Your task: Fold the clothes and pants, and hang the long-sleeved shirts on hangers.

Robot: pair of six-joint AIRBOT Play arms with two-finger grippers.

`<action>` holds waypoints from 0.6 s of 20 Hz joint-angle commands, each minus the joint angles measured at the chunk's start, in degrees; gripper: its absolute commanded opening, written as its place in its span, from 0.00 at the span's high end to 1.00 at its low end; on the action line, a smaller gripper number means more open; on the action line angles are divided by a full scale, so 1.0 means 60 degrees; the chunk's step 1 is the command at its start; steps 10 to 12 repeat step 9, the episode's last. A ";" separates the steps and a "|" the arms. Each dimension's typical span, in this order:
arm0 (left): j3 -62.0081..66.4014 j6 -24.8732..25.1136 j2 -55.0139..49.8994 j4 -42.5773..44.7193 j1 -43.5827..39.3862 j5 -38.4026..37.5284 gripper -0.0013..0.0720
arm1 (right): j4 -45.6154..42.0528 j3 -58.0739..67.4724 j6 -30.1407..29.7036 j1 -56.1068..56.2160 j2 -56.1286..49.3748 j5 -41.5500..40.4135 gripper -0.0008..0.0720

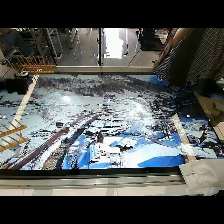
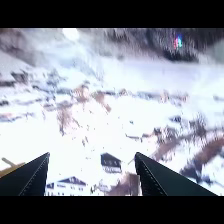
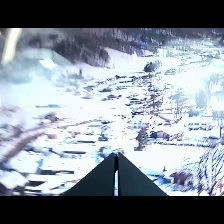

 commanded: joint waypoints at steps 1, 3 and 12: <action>0.0135 -0.1282 0.0259 0.1854 0.0036 0.1198 0.23 | -0.2269 -0.0794 -0.0820 0.2055 -0.0237 -0.2499 0.85; 0.0135 -0.1282 0.0259 0.1854 0.0036 0.1198 0.23 | -0.2229 -0.0790 -0.0820 0.2084 -0.0219 -0.3096 0.64; 0.0135 -0.1282 0.0259 0.1854 0.0036 0.1198 0.23 | -0.2229 -0.0783 -0.0820 0.2084 -0.0222 -0.3534 0.67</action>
